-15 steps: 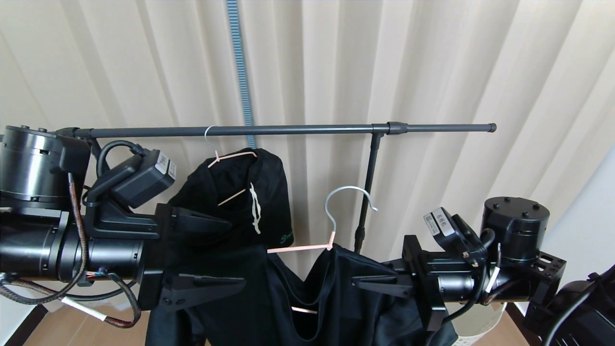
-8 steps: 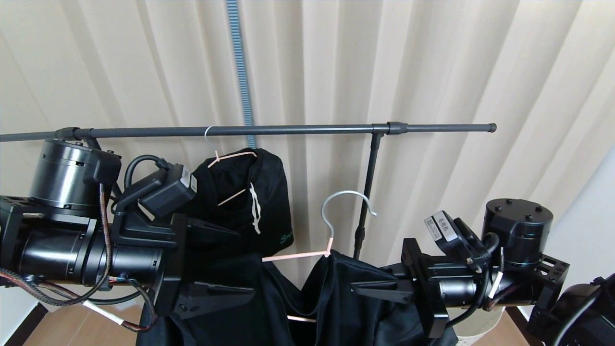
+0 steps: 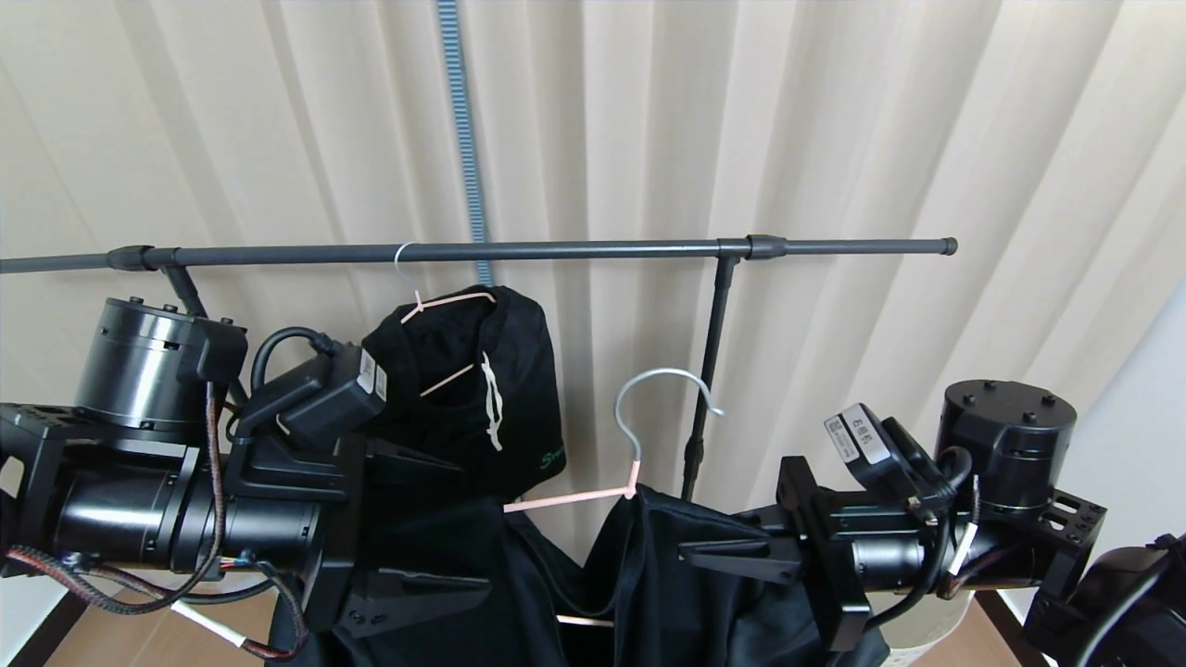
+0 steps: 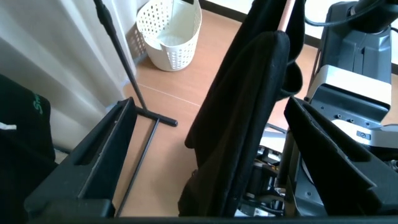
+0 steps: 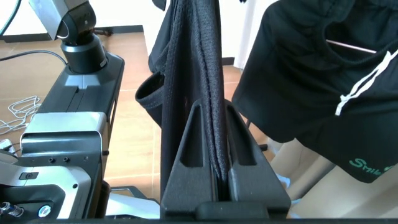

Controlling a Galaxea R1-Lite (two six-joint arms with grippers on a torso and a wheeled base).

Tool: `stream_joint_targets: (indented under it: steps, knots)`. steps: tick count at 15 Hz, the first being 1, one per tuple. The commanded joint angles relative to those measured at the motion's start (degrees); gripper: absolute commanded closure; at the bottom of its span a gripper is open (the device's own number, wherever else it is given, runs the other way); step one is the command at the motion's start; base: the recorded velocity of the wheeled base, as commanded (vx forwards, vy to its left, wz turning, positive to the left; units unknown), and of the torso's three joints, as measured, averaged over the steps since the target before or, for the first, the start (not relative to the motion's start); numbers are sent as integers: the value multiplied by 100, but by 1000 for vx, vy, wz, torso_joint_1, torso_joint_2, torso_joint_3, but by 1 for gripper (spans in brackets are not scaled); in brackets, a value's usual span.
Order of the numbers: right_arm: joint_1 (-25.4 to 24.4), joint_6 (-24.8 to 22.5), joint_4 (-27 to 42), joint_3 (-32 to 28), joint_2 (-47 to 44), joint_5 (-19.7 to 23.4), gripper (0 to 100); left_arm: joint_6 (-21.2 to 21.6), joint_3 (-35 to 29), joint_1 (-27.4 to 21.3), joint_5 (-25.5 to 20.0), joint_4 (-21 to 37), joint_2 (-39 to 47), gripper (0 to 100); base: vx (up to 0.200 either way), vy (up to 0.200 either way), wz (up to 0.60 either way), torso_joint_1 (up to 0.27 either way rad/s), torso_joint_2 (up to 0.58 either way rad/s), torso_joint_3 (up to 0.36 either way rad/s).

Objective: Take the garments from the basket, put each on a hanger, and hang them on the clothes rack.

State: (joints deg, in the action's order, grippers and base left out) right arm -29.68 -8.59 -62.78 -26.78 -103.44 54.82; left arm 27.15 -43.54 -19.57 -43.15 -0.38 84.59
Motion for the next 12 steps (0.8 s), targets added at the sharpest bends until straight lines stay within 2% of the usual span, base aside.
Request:
stream_joint_targets:
  steps: [1, 2, 9, 12]
  knots:
    - [-2, -2, -6, 6, 43, 2, 100, 1, 39, 5, 0, 3, 22, 0, 0, 0, 0, 0, 0, 0]
    - [-2, -2, -6, 6, 43, 2, 100, 1, 39, -3, 9, -6, 22, 100, 0, 0, 0, 0, 0, 0]
    - [-2, -2, -15, -11, 34, -33, 100, 1, 48, 5, 0, -85, 5, 100, 0, 0, 0, 0, 0, 0]
    - [-2, -230, -15, -2, 69, -191, 100, -8, 48, 32, 9, -85, -65, 100, 0, 0, 0, 0, 0, 0]
